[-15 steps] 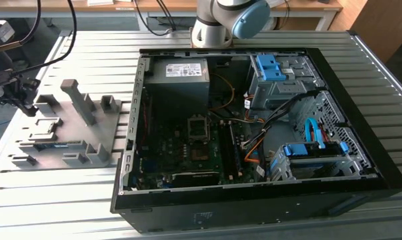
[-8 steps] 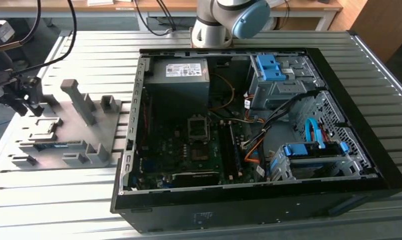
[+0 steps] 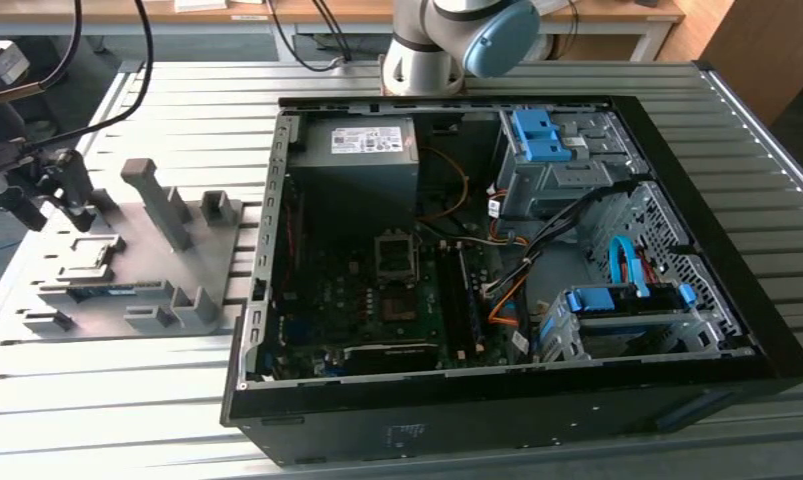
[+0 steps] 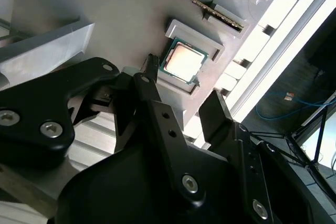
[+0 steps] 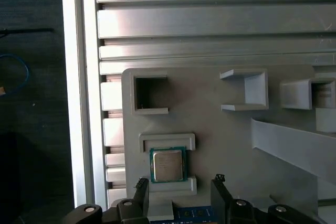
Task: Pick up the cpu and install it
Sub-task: 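Pick up the cpu and move it towards the insertion slot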
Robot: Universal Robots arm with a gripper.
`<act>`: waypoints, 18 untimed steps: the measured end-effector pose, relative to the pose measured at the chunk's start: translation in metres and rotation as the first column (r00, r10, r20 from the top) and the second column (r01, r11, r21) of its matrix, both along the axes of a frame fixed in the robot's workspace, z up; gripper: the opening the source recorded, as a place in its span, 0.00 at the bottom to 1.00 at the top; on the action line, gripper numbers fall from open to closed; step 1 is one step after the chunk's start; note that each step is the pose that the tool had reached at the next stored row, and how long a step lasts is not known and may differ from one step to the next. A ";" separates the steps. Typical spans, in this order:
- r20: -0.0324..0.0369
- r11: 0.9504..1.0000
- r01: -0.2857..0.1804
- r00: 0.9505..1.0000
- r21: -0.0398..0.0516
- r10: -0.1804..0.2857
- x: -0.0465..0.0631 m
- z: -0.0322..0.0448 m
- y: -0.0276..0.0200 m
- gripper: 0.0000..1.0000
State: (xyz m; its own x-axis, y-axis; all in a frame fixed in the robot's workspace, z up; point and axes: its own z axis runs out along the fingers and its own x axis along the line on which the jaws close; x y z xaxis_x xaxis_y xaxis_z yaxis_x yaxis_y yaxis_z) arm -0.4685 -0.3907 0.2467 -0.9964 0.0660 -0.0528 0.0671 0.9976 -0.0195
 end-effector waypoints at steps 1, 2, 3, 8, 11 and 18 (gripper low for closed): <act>0.000 1.000 0.000 1.000 0.008 0.000 0.000 0.0000 -0.0001 0.58; 0.000 1.000 0.000 1.000 0.026 0.000 0.000 -0.0001 0.0000 0.58; 0.000 0.999 0.000 1.000 0.040 0.000 0.000 -0.0001 0.0000 0.58; 0.000 0.999 0.000 1.000 0.041 0.000 -0.001 -0.0002 0.0000 0.58; 0.000 0.999 0.000 1.000 0.041 0.000 -0.002 -0.0017 0.0000 0.58; 0.000 0.999 0.000 1.000 0.041 0.000 -0.003 -0.0061 0.0000 0.58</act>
State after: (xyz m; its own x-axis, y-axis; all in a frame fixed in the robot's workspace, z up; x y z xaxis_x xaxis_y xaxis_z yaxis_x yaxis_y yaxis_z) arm -0.4718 -0.3907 0.2406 -0.9964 0.0681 -0.0500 0.0671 0.9975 0.0209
